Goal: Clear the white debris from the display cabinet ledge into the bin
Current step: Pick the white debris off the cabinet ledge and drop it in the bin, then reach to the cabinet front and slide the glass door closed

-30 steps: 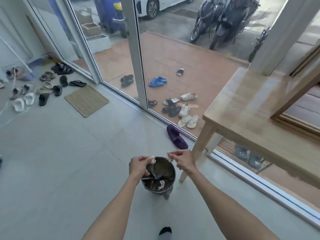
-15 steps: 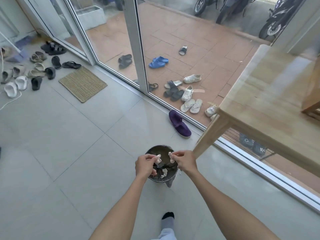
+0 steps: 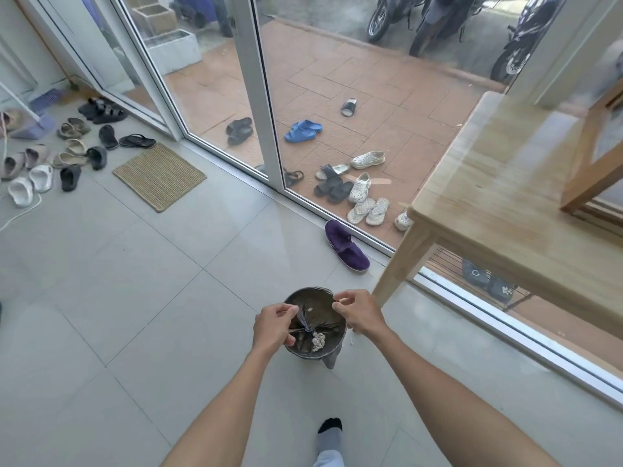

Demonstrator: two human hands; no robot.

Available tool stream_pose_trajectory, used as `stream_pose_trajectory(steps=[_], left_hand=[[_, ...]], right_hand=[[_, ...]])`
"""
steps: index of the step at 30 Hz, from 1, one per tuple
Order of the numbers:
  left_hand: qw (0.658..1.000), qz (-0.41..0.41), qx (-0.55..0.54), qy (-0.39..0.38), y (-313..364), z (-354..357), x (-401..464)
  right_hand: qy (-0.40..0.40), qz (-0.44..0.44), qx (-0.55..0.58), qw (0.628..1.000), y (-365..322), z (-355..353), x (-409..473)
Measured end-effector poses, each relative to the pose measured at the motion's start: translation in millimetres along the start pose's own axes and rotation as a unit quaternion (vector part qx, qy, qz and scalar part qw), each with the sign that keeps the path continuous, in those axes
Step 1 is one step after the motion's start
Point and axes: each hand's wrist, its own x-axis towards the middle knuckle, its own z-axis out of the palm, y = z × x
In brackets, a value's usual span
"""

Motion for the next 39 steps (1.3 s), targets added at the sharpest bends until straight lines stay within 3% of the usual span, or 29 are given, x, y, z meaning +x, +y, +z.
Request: stream_pose_trajectory(steps=[5, 16, 22, 33, 39], left_hand=[[0.996, 0.070, 0.052, 0.006, 47.2, -23.0, -9.0], [0.967, 0.231, 0.072, 0.078, 191.6, -95.3, -57.6], [0.939, 0.315, 0.085, 0.105, 260.0, -104.2, -91.2], [0.897, 0.417, 0.137, 0.048, 334.5, 6.3, -153.4], [0.847, 0.492, 0.198, -0.007, 362.2, 107.2, -192.2]], right_hand=[[0.003, -0.058, -0.035, 0.998, -26.1, -38.1, -9.6], [0.097, -0.216, -0.035, 0.971, -150.3, -147.0, -57.0], [0.158, -0.263, -0.054, 0.950, -181.5, -205.7, -100.6], [0.260, -0.189, -0.086, 0.943, -95.4, -312.8, -179.1], [0.336, -0.101, -0.084, 0.933, -8.6, -382.4, -232.0]])
